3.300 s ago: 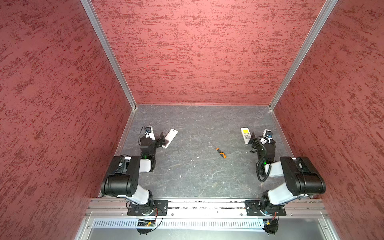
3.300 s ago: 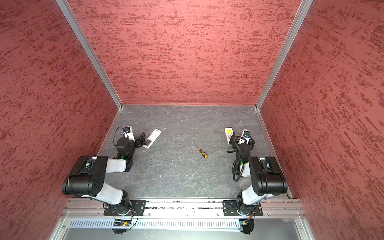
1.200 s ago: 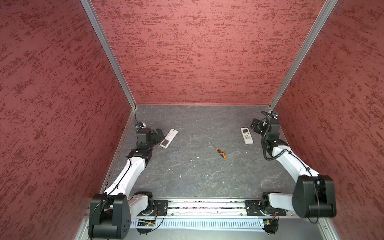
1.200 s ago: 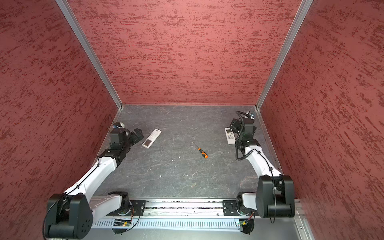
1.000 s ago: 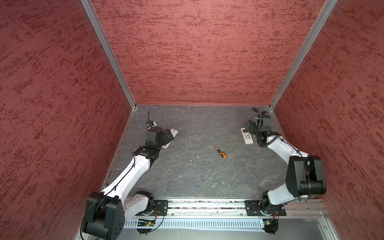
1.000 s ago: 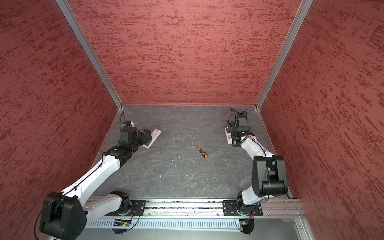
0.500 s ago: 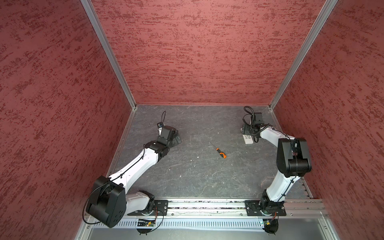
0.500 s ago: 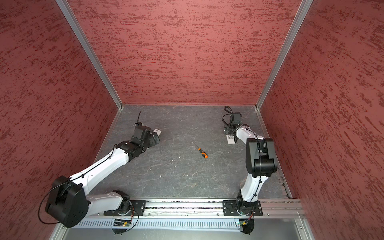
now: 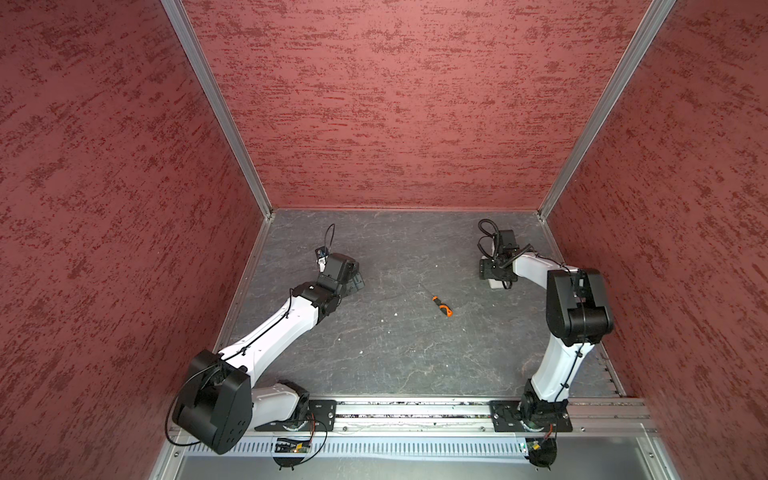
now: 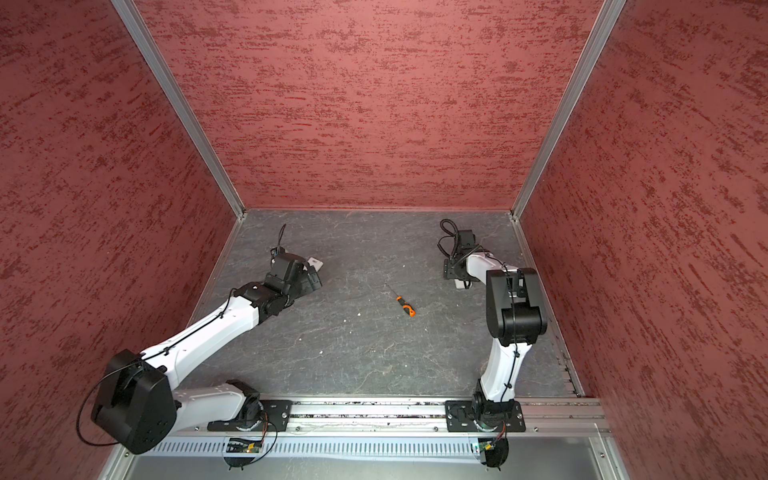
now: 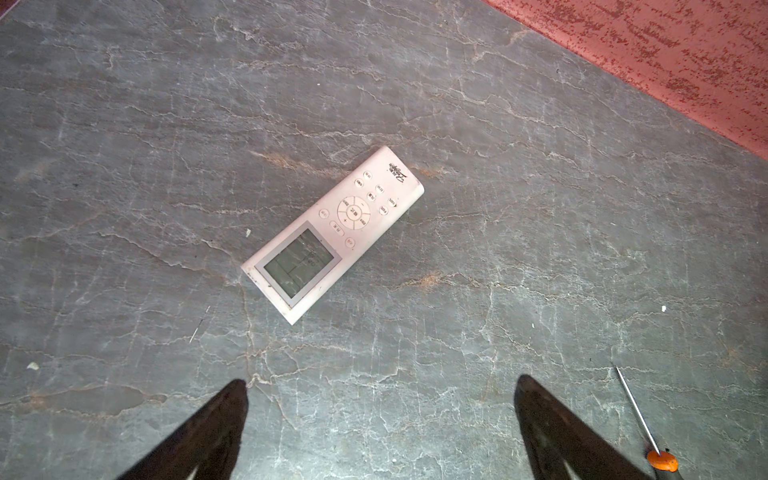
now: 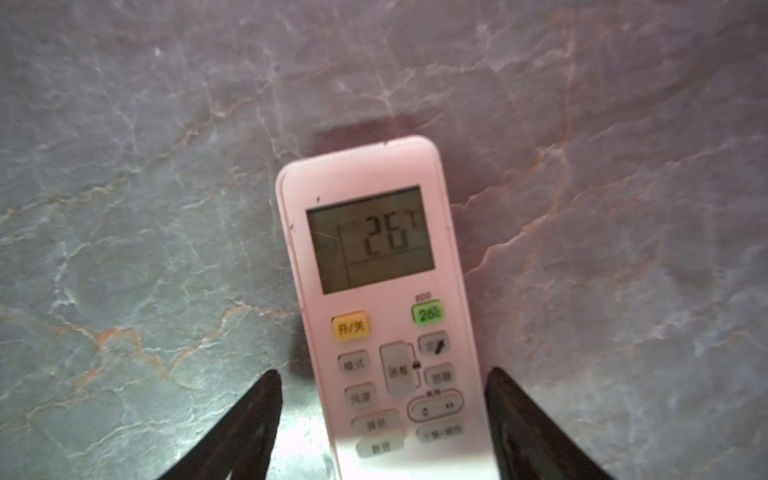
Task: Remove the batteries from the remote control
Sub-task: 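Close the right gripper on the white AC remote while the left arm advances, then lift the AC remote with the right gripper while the left gripper grasps its end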
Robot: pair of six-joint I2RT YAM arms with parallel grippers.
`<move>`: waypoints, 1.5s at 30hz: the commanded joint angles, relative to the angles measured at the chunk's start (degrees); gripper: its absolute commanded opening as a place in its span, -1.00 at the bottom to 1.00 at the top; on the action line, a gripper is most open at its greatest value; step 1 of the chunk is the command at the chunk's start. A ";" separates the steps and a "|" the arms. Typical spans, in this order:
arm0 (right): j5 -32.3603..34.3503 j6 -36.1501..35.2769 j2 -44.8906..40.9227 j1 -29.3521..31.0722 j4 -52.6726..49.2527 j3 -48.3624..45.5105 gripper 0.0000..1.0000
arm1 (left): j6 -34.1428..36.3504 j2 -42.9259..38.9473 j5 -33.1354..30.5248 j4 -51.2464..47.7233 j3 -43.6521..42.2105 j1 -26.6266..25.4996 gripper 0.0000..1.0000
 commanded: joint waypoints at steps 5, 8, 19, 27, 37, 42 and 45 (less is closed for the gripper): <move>0.40 0.77 -0.27 1.32 -1.57 -1.86 0.52 | -0.87 0.52 1.33 -0.25 1.28 -0.24 0.99; -0.11 1.14 -0.61 1.57 -1.30 -3.02 0.15 | -0.89 0.57 2.17 -0.23 1.39 -0.21 0.99; -2.62 2.33 -5.52 6.08 -1.91 -5.40 -0.63 | -4.77 5.56 12.11 3.14 3.54 -2.87 0.99; -5.91 2.83 -14.51 15.52 -3.43 -7.34 -0.69 | -6.52 14.74 21.07 8.90 10.51 -7.78 0.97; -15.05 4.71 -25.01 22.56 -3.69 -7.81 -0.72 | -10.31 20.91 28.42 21.85 11.60 -11.00 0.42; -16.66 4.94 -27.47 24.46 -3.96 -7.13 -0.74 | -12.88 21.16 30.12 31.87 9.05 -12.32 0.45; -16.36 4.85 -27.30 25.09 -4.51 -6.66 -0.75 | -13.52 20.71 29.50 35.47 8.20 -13.27 0.45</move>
